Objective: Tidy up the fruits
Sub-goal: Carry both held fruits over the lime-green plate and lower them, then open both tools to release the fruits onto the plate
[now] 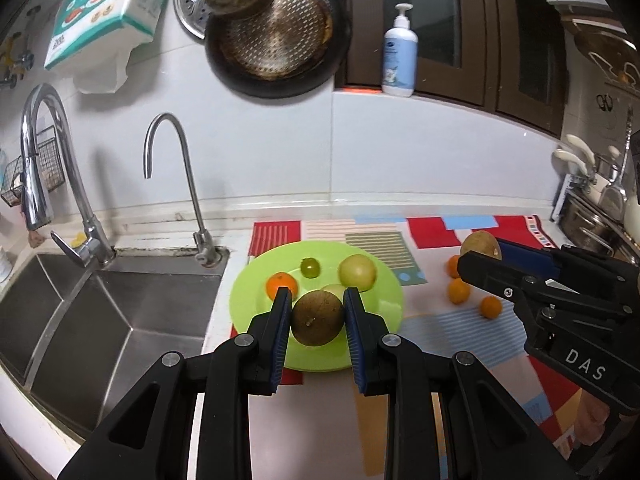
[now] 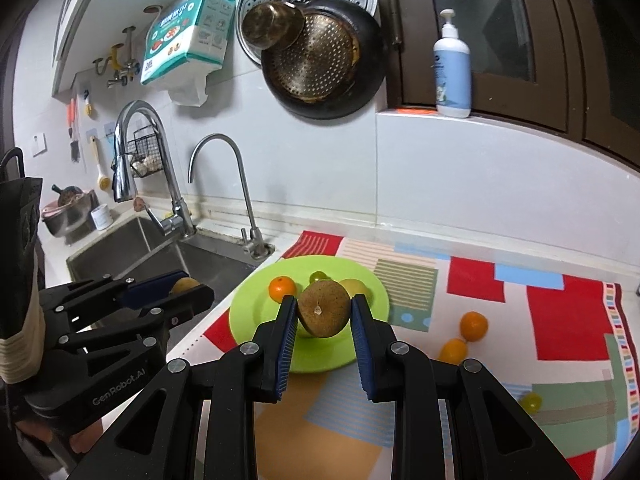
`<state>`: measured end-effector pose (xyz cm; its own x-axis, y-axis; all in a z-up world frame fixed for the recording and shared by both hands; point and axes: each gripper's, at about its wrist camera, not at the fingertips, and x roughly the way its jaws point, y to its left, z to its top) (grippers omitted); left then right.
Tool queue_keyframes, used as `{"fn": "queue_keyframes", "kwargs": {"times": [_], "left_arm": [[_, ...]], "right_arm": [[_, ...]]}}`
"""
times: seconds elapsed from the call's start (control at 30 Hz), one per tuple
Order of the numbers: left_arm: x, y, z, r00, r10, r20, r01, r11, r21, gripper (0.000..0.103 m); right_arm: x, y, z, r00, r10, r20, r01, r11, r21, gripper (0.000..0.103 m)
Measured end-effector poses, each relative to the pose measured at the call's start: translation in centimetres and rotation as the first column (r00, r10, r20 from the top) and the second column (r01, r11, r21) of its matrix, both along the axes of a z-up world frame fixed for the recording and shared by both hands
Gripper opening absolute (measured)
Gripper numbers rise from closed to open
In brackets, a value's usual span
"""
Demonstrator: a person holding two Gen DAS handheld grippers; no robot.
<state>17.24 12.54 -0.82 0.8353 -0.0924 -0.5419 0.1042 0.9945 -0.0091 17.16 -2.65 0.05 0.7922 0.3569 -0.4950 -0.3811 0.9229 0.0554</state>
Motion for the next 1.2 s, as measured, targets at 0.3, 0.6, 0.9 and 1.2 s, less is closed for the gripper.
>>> {"fn": "queue_keyframes", "kwargs": {"times": [0.3, 0.6, 0.9, 1.2], "left_arm": [[4.0, 1.4, -2.3, 0.998, 0.004, -0.062, -0.004, 1.000, -0.002, 0.027], [7.8, 2.1, -5.0, 0.992, 0.008, -0.128, -0.011, 1.000, -0.019, 0.027], [9.9, 2.1, -6.8, 0.987, -0.001, -0.158, 0.001, 1.000, 0.001, 0.027], [9.2, 2.3, -5.9, 0.991, 0.013, -0.136, -0.013, 1.000, 0.001, 0.043]], "right_arm": [[4.0, 2.0, -2.2, 0.998, 0.007, -0.066, -0.010, 0.999, -0.040, 0.028], [7.9, 3.3, -4.4, 0.992, 0.009, -0.125, -0.016, 0.998, -0.055, 0.028], [10.4, 3.7, -6.8, 0.984, 0.009, -0.180, -0.019, 0.998, -0.054, 0.028], [10.3, 3.2, -6.5, 0.987, -0.015, -0.163, 0.009, 0.999, -0.039, 0.043]]}}
